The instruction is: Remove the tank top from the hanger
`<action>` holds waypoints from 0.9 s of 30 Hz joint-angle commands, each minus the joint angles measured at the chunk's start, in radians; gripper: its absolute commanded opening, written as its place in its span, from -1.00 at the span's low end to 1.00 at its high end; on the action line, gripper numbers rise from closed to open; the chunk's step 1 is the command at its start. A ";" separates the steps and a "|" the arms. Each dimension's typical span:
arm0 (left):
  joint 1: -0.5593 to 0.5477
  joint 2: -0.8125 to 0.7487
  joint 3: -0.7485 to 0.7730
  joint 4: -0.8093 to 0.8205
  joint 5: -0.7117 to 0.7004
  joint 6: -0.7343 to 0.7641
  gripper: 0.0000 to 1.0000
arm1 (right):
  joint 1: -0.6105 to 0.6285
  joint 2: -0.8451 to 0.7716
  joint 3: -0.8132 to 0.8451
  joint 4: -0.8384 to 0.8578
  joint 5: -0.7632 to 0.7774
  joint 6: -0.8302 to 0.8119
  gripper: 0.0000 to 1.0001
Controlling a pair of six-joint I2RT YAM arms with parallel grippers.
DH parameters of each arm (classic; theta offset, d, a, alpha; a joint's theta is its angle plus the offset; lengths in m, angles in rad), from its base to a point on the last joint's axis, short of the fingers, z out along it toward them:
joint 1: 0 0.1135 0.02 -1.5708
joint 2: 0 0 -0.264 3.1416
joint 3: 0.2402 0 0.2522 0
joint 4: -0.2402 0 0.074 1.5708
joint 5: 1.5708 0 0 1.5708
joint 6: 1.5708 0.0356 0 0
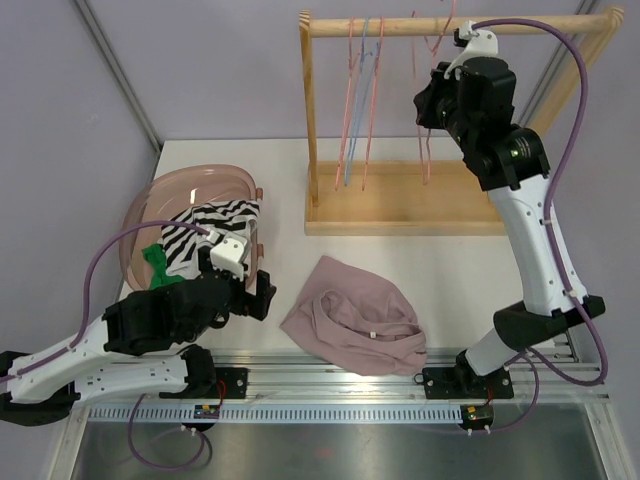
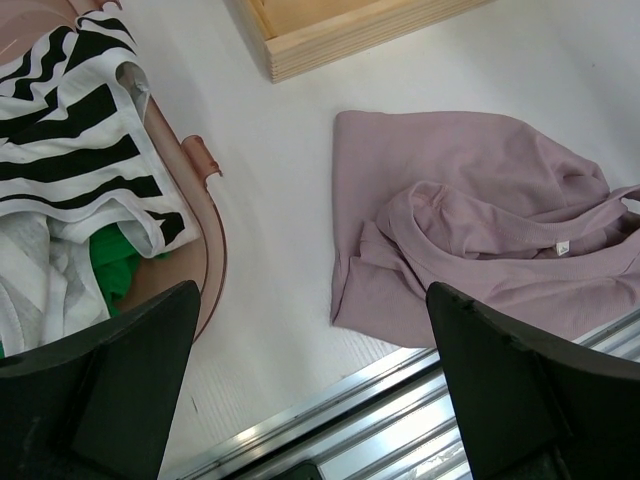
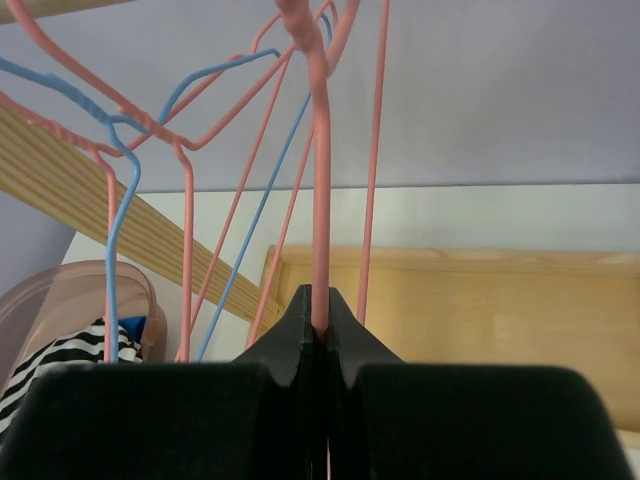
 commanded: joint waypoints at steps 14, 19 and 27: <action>-0.002 0.012 -0.019 0.024 -0.026 -0.002 0.98 | 0.113 0.207 0.200 -0.117 0.168 -0.036 -1.00; -0.003 0.015 -0.018 0.027 -0.023 -0.001 0.98 | 0.113 0.166 0.158 -0.087 0.166 -0.032 -0.76; -0.003 0.027 -0.004 0.043 -0.015 0.005 0.98 | 0.113 0.074 0.115 -0.072 0.132 -0.045 0.12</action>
